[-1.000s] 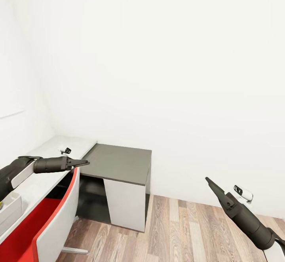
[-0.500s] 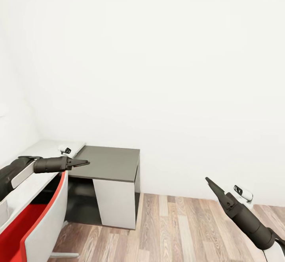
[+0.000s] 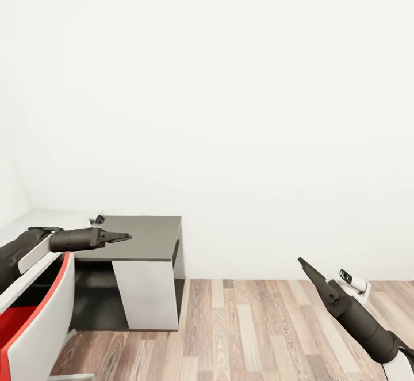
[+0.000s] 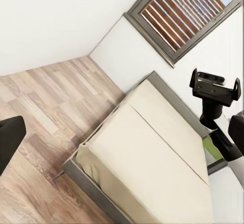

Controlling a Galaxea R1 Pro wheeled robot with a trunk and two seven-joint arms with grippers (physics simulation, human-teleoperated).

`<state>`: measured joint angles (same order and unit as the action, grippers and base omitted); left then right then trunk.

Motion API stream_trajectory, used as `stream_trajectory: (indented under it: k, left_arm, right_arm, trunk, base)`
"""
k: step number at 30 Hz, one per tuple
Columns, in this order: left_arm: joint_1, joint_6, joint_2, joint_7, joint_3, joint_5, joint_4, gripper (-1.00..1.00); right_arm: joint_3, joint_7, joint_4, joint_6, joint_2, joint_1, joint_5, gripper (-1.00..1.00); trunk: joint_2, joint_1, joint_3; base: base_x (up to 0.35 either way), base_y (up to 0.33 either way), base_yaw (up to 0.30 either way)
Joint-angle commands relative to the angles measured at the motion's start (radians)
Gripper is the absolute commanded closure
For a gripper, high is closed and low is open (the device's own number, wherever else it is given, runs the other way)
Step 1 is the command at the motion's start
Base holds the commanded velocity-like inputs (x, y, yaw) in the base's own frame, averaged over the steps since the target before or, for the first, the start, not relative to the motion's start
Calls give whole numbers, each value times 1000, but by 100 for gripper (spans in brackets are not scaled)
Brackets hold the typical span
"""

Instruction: Put all the toys in the child's room - the three board games (two on the bed and one on the table), the two jigsaw puzzles on the table, and the tennis ball on the table - inside the toy box on the table in the child's room.

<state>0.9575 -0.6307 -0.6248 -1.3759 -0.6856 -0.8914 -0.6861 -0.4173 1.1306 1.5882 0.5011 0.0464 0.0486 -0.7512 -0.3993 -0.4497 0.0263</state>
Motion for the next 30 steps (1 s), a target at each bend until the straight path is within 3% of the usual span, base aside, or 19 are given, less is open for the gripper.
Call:
stream_trajectory:
  k: [1,13,17,20,22,25,28,30]
  left_arm:
    - [1,-10,-1,-2,-6,-7,0,-100]
    - [1,-13,3,7,-8,-2,0,-100]
    - [1,-15,18,28,-9,0,0,-100]
    - [1,-15,49,101,-10,0,9,-100]
    - [0,-15,79,205,-10,0,30,-100]
    - [0,-13,135,434,-7,0,91,-100]
    - [0,25,229,681,-8,0,198,-100]
    - [0,48,273,772,-10,0,265,-100]
  right_arm:
    - [0,1,-1,8,0,1,-5,-100]
    - [2,-14,-2,8,-5,1,0,-100]
    - [7,-82,-2,7,-13,1,59,-100]
    - [10,-175,-1,7,-17,1,134,-100]
    - [24,-261,-2,8,-25,2,180,-100]
    - [84,-431,-11,12,-34,6,222,-100]
    - [159,-652,-86,19,-30,36,231,-100]
    - [180,-730,-130,22,-35,57,235,-100]
  trunk:
    - [-1,0,1]
    - [-1,0,15]
    - [-1,0,16]
    - [-1,0,16]
    - [-1,0,16]
    - [-1,0,16]
    - [-1,0,16]
    - [-1,0,16]
  base:
    - [-56,-58,-201]
    - [-11,63,-177]
    - [0,20,-33]
    - [0,6,-10]
    - [0,3,-5]
    - [0,1,-2]
    - [0,0,0]
    - [0,0,0]
